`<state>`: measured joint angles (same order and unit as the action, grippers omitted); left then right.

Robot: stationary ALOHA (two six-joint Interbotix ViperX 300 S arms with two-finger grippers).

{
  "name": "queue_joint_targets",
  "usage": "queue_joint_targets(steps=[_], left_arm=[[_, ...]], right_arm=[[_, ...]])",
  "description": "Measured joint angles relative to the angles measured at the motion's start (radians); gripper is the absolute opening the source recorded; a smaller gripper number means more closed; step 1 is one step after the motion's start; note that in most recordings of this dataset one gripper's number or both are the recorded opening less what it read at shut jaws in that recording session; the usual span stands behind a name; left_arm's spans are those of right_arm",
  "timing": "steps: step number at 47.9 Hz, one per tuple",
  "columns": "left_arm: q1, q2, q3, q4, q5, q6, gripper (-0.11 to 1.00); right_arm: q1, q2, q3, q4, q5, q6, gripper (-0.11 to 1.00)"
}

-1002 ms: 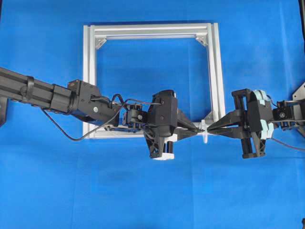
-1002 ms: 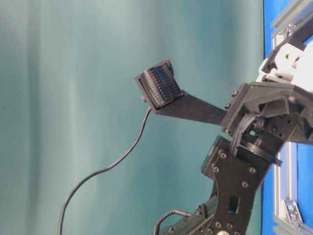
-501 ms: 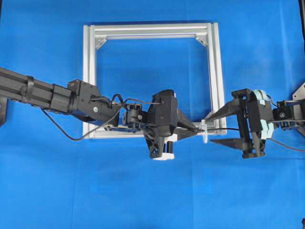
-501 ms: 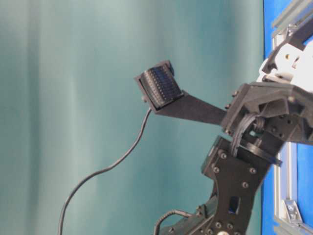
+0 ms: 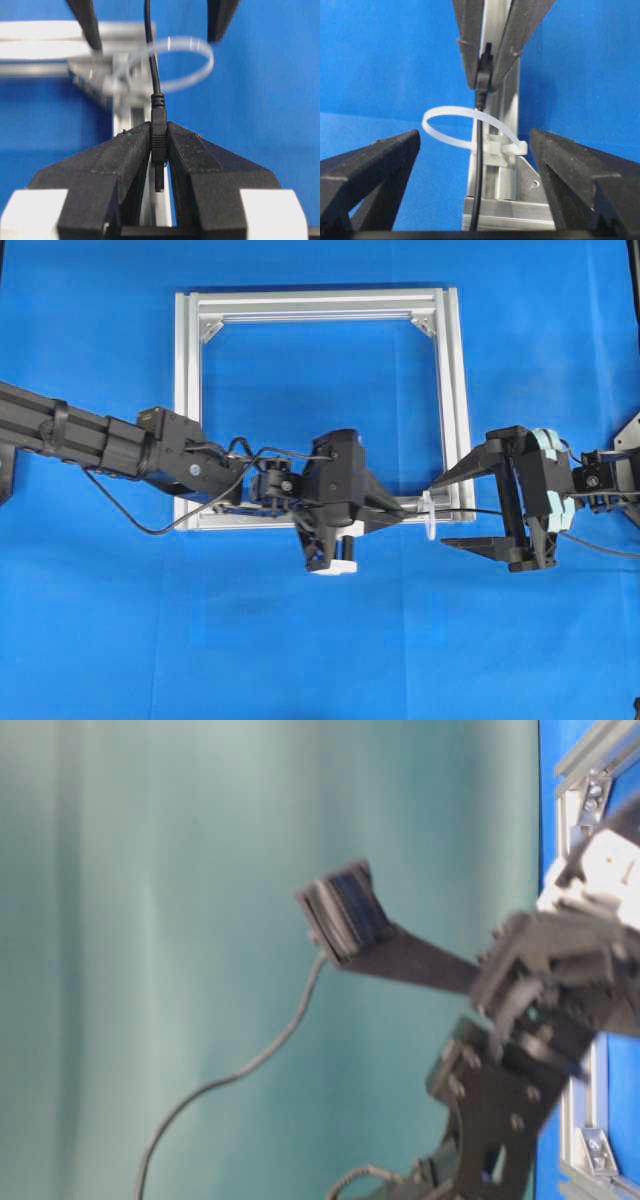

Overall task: Insert the wire through the string loop located on the right side.
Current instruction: 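Pull the cable leftward through the loop with the left gripper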

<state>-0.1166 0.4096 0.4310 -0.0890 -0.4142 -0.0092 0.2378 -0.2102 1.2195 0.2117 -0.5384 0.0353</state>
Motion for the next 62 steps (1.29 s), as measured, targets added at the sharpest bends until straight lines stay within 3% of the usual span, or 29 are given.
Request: queue_joint_targets(steps=[6, 18, 38, 50, 62], left_arm=[[-0.009, -0.061, 0.074, -0.002, -0.018, 0.0, 0.1], [-0.048, -0.239, 0.31, 0.0, -0.097, -0.009, 0.1], [-0.054, -0.491, 0.695, -0.002, -0.158, -0.11, 0.1], [-0.055, -0.686, 0.853, -0.002, -0.153, -0.115, 0.1], [-0.069, -0.779, 0.919, -0.002, -0.087, -0.117, 0.1]], right_arm=[[0.0, -0.002, 0.0, -0.002, 0.0, -0.005, 0.97], [0.0, -0.002, 0.002, -0.006, 0.0, -0.006, 0.97], [0.0, -0.015, 0.0, -0.011, 0.006, -0.008, 0.97], [0.0, -0.028, 0.0, -0.012, 0.037, -0.008, 0.97], [0.0, -0.049, 0.0, -0.012, 0.054, -0.008, 0.97]])
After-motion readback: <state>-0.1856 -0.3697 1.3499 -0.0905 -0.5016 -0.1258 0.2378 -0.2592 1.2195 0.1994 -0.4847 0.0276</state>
